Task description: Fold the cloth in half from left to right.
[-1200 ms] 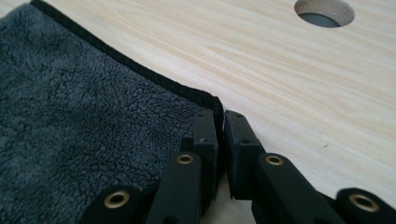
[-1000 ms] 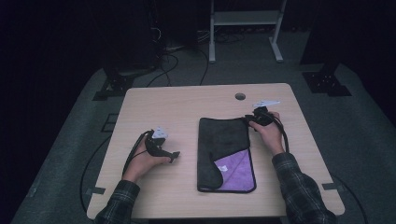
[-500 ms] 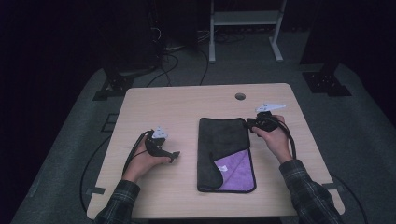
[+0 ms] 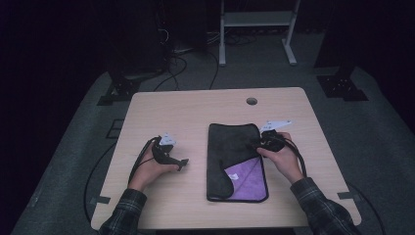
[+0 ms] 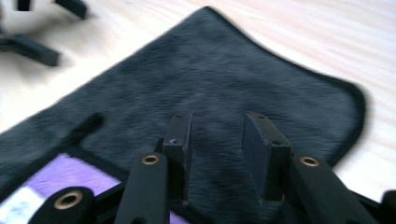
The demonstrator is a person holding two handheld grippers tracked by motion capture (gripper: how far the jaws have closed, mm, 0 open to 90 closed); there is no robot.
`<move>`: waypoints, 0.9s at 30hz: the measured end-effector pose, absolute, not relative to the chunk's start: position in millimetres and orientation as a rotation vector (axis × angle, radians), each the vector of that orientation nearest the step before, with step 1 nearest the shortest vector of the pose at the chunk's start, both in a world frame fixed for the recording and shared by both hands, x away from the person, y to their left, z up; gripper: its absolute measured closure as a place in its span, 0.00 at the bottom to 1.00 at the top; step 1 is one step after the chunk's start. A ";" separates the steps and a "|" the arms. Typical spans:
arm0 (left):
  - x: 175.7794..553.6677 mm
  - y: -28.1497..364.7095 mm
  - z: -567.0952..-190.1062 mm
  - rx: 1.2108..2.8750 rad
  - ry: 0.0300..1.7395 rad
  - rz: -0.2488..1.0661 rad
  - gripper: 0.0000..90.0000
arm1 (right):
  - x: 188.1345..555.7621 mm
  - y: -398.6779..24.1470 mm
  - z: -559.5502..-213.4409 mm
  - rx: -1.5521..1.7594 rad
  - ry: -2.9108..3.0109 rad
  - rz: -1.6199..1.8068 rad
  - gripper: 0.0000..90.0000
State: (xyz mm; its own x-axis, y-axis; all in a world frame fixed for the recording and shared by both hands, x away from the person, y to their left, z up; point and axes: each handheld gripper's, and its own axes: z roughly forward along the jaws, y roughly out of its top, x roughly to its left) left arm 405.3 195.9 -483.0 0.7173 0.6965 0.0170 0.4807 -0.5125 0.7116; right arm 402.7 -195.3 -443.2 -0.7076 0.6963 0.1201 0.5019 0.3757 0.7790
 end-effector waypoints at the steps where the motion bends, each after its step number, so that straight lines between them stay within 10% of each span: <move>1: 405.3 195.9 -483.0 2.213 0.888 0.394 0.00 | 400.1 -191.8 -444.1 1.064 2.420 1.249 0.68; 20: 405.2 195.6 -483.2 2.207 0.891 0.393 0.00 | 381.5 -113.7 -472.2 0.844 2.656 1.304 0.58; 27: 405.4 195.7 -483.2 2.209 0.889 0.395 0.00 | 377.7 -109.9 -471.2 0.803 2.632 1.277 0.96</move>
